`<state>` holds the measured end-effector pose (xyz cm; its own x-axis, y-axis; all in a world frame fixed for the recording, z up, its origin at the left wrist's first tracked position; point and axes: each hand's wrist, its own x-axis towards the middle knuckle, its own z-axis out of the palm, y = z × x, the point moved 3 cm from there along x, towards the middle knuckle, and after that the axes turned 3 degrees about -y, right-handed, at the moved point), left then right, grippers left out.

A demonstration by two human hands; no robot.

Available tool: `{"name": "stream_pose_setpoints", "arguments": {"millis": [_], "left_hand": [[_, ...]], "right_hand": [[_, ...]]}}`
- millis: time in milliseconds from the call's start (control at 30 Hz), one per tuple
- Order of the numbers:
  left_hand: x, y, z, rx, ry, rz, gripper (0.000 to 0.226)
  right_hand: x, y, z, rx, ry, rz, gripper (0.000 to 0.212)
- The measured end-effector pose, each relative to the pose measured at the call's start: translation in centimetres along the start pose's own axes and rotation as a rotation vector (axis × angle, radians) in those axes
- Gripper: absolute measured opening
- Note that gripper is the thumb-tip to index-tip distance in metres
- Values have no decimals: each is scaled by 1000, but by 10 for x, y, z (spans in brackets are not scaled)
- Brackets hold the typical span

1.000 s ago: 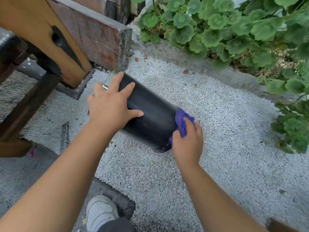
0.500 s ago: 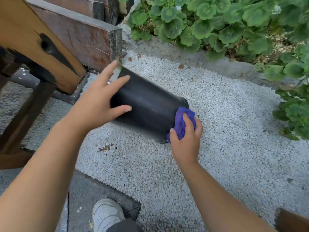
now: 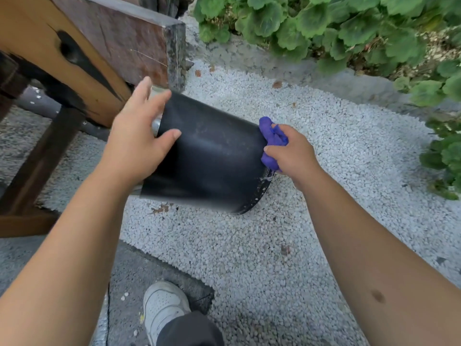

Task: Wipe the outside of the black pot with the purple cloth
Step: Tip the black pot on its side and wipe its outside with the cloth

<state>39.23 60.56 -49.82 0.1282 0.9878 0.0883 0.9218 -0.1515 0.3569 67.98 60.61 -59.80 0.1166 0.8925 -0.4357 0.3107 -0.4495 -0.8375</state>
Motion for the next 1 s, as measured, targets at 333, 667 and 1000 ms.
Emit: {"name": "stream_pose_setpoints", "arguments": {"millis": [333, 667, 1000], "left_hand": [[0, -3, 15, 53, -102, 110, 79], [-2, -10, 18, 110, -57, 147, 80], [-7, -11, 21, 61, -1, 160, 88]], "right_hand": [[1, 3, 4, -140, 43, -65, 25], [-42, 29, 36, -121, 294, -126, 51], [-77, 66, 62, -70, 247, -231, 56]]}}
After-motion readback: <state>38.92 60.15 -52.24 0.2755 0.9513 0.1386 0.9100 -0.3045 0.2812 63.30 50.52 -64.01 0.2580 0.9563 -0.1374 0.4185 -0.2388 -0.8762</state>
